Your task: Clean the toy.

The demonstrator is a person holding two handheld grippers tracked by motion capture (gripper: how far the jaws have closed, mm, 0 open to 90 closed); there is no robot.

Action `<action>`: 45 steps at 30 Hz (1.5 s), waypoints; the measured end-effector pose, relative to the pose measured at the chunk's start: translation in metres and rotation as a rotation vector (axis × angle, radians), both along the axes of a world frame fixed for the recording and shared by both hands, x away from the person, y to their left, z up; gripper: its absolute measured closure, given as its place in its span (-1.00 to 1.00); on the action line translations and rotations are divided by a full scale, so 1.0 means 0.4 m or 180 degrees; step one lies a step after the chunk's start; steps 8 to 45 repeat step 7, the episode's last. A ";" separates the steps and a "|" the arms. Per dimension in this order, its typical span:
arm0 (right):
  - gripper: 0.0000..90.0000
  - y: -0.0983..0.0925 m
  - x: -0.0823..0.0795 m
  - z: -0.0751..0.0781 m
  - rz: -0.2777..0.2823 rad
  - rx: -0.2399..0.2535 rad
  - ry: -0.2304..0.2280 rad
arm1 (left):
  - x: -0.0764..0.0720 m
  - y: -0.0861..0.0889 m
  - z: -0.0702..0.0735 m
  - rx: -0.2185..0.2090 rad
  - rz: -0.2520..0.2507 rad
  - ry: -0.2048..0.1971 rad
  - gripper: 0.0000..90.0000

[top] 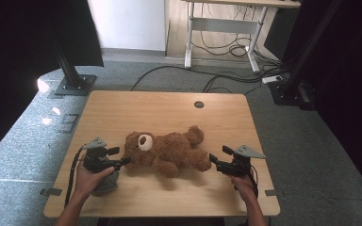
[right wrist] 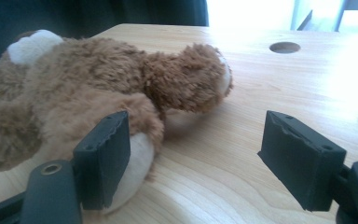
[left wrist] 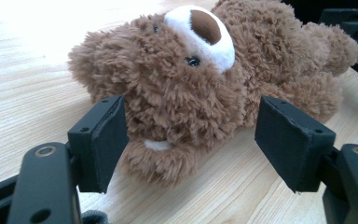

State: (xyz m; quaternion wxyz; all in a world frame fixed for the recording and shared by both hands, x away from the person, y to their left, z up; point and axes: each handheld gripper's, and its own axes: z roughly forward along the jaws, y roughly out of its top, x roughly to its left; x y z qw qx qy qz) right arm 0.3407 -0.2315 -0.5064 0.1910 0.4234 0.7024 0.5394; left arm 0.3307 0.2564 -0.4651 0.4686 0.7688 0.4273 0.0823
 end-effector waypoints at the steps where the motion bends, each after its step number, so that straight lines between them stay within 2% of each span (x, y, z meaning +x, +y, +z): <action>1: -0.46 -0.002 0.000 -0.001 -0.0009 -0.0002 -0.0001 | -0.001 0.004 0.002 -0.0016 0.0005 -0.0004 -0.45; 5: -0.46 -0.005 0.000 -0.005 -0.0004 -0.0005 0.0006 | -0.002 0.008 0.005 -0.0047 -0.0008 -0.0001 -0.45; 45: -0.46 -0.005 0.001 -0.008 0.0006 -0.0017 0.0017 | -0.003 0.009 0.007 -0.0040 0.0001 -0.0006 -0.45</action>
